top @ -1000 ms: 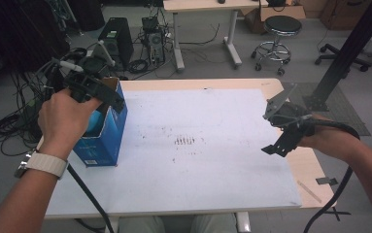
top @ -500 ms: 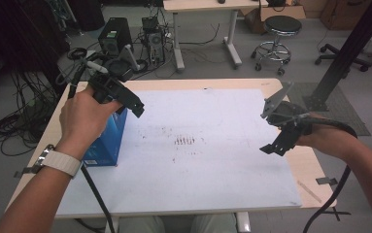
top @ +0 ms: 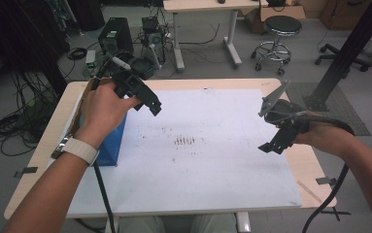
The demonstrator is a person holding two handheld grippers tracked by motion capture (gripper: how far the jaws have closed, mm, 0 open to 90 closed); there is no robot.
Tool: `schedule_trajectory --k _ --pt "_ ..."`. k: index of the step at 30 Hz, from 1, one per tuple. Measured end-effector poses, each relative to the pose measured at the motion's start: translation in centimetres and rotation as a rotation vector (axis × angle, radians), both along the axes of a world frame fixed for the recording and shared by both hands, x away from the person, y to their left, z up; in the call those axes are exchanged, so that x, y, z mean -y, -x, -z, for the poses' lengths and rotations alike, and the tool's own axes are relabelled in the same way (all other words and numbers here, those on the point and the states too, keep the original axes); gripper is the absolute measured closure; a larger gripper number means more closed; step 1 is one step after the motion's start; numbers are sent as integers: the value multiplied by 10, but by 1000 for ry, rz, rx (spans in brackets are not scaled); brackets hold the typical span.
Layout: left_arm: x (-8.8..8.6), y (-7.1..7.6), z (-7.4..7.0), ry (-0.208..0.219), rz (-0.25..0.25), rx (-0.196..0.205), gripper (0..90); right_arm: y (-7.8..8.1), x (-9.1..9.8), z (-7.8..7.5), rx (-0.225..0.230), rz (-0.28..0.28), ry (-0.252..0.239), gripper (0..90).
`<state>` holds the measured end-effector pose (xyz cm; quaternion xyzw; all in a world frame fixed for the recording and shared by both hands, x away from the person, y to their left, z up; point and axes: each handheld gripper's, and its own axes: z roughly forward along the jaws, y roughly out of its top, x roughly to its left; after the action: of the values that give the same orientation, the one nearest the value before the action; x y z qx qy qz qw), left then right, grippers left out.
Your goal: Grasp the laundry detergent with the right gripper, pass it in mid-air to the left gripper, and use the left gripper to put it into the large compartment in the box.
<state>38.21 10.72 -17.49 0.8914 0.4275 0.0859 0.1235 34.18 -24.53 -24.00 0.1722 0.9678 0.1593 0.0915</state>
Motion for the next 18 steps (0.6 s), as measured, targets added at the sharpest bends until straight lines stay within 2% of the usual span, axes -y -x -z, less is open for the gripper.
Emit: schedule_trajectory --k 18 --pt "31 -27 11 -10 163 -17 69 -8 -3 1 -16 -4 6 40"
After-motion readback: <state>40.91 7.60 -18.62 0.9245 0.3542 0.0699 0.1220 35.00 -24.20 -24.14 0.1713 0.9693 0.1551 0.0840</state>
